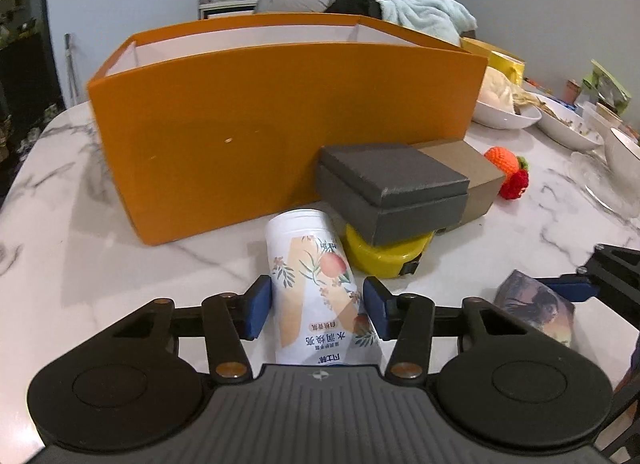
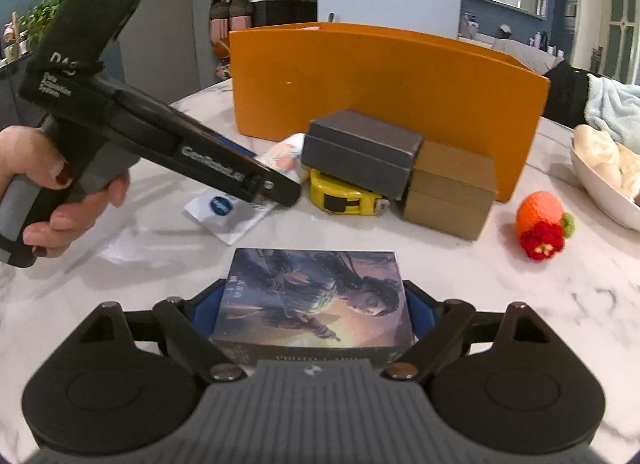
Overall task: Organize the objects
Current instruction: 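Approach the lotion tube with the left gripper while the right approaches the photo card box, then grasp the white lotion tube with the left gripper while the right grasps the photo card box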
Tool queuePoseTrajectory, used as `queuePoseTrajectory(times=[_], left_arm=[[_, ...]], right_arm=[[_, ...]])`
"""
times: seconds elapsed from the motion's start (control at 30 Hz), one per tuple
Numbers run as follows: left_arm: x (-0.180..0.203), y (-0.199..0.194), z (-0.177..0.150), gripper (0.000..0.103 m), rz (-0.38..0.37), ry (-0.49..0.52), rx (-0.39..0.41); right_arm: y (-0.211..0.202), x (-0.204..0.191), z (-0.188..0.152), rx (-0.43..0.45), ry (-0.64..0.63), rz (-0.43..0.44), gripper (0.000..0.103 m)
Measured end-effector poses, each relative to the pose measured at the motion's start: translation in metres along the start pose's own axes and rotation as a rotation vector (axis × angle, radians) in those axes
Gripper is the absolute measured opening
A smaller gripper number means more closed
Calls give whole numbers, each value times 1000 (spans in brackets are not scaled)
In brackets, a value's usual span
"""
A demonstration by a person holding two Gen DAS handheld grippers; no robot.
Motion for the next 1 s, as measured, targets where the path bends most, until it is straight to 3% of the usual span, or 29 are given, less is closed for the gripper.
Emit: queuePoseTrajectory(times=[0.37, 1.0], left_arm=[[8, -27, -10, 52, 92, -9, -8], [18, -61, 3, 52, 73, -48, 25]], right_arm=[[-24, 8, -9, 4, 22, -35, 89], [-36, 13, 2, 29, 43, -45, 89]])
Point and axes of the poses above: each gripper's, at about its wrist camera, not at the fingertips, and y roughly the way its jaws point, x to its right, z to its top, the point moved 4 cm from there along y, roughly the way its jaws point, and after that the axes turned 10 degrees about x, right-handed, at the moved point
